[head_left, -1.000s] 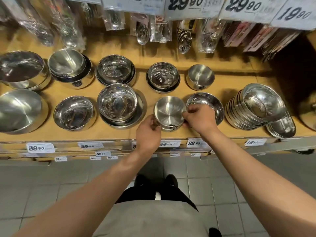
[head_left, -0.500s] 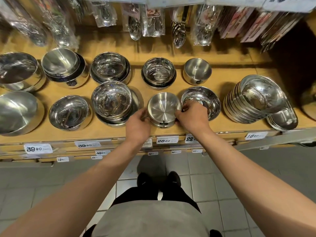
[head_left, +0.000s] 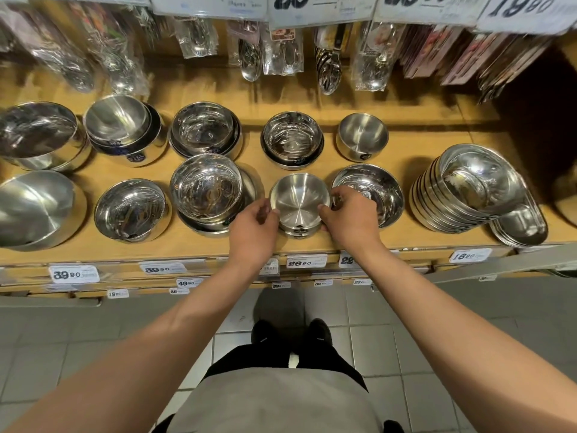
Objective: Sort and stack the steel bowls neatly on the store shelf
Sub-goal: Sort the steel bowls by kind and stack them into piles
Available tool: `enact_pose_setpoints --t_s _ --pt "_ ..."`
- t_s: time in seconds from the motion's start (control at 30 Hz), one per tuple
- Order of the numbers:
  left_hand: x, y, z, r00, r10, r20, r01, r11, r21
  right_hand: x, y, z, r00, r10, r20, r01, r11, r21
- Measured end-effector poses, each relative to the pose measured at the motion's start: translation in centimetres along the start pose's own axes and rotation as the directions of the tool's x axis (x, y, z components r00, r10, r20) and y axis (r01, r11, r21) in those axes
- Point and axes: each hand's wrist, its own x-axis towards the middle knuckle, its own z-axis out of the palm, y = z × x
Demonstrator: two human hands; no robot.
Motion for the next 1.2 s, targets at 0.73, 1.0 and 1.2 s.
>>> enact_pose_setpoints --t_s 0.73,1.0,1.2 --pt "-1.8 -0.1 2.0 0.922 -0.358 0.148 0.381 0.766 -0.518 0.8 9.5 -4.1 0.784 0.515 0.348 -0.573 0.384 0.724" --pt "-1.2 1.6 4.0 0.843 -0.523 0.122 0.479 0.629 -0.612 0.8 12.0 -5.3 0.808 0.493 0.322 -0.567 0.504 0.651" --pt "-1.5 2.7 4.1 0.831 -0.554 0.039 0.439 0.613 -0.657 0.9 11.9 -5.8 0.878 0.337 0.34 -0.479 0.629 0.613"
